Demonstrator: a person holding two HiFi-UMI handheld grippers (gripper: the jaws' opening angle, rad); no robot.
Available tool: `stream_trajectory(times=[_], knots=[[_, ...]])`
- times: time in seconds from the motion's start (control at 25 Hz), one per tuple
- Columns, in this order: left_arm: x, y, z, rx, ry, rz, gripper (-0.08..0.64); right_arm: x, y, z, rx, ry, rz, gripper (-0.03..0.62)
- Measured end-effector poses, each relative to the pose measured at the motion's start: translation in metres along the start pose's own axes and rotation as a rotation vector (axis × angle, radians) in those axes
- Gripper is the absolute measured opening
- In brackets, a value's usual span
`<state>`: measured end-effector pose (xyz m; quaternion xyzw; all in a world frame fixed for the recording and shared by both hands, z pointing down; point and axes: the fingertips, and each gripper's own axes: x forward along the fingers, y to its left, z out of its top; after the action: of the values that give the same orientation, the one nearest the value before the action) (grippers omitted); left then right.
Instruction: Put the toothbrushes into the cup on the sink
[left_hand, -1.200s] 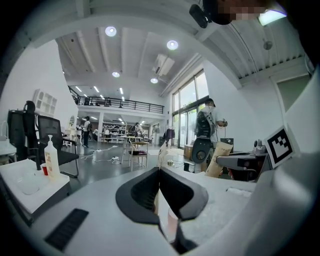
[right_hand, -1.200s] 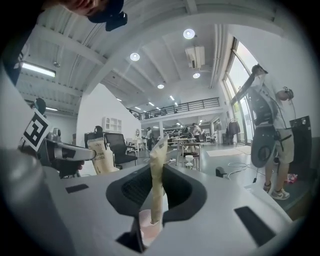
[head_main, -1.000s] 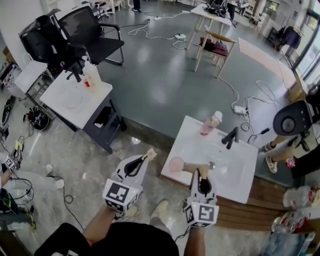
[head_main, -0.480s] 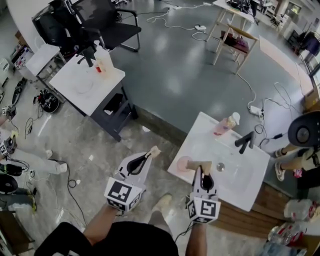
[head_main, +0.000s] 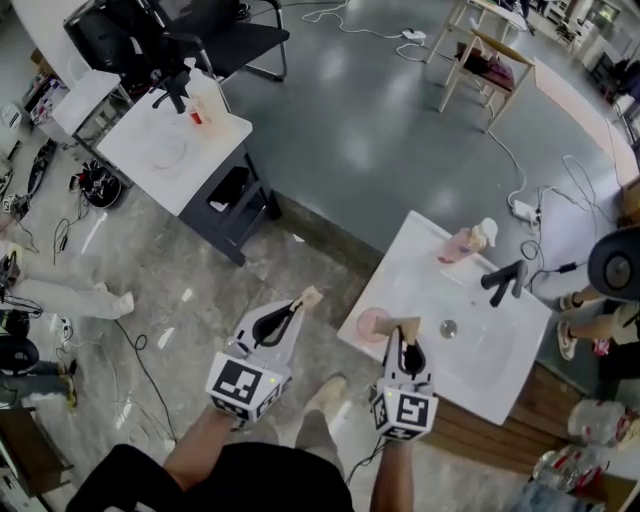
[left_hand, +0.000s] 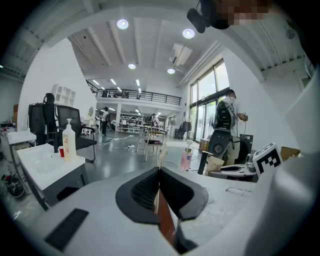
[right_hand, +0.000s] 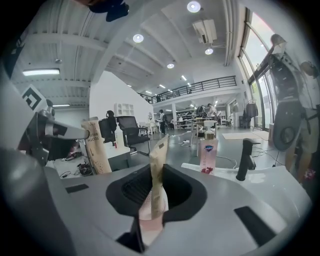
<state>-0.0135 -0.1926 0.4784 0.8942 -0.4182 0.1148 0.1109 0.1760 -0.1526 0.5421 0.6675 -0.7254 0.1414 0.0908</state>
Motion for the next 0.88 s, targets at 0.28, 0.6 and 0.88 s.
stream_trajectory(times=[0.28,0.6,0.88], knots=[[0.007,-0.003,-0.009,-0.03,0.042,-0.008,0.004,0.008,-0.005,-0.018,0.004,0.023,-0.005,0.057],[0.013,-0.001,-0.023,-0.039,0.067,-0.011,0.005,0.017,-0.006,-0.033,0.006,0.044,-0.006,0.057],[0.015,0.0,-0.022,-0.042,0.055,-0.017,0.003,0.02,-0.007,-0.031,0.002,0.038,-0.02,0.057]])
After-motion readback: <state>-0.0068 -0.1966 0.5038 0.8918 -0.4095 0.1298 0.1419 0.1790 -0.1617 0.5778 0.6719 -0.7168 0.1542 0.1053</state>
